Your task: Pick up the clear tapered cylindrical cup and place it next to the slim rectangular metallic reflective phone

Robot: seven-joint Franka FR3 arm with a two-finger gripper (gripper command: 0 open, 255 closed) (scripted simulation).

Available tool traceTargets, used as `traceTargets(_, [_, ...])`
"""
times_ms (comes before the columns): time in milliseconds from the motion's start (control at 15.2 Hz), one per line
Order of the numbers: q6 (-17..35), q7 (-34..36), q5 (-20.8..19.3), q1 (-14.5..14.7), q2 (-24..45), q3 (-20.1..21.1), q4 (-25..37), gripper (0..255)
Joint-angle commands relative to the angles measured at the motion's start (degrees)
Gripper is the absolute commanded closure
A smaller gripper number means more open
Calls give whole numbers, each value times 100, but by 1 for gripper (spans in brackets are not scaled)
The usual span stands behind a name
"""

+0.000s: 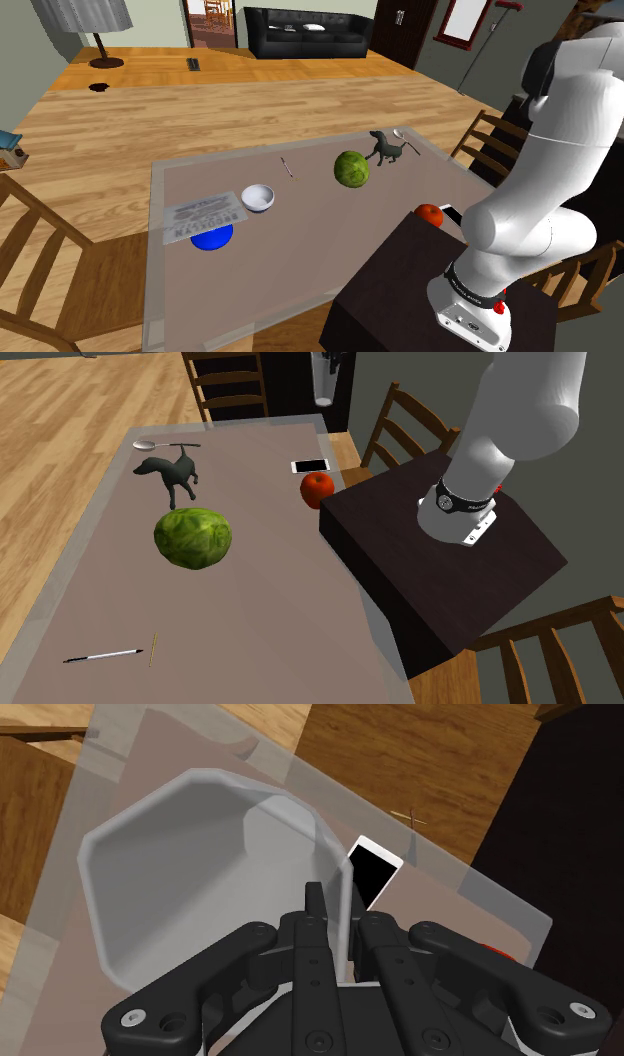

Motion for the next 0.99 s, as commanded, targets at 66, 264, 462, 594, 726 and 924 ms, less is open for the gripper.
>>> traceTargets(66, [186,-116,172,-92,148,101,-75,255])
traceTargets(264, [358,-228,348,-189,307,220,-127,255])
traceTargets(462, [525,-340,527,-291,471,348,-167,255])
traceTargets(594, [633,-416,646,-363,581,438,-187,255])
traceTargets(726, [740,-491,765,-437,693,532,-202,255])
traceTargets(924, [897,-603,942,-551,862,678,-214,255])
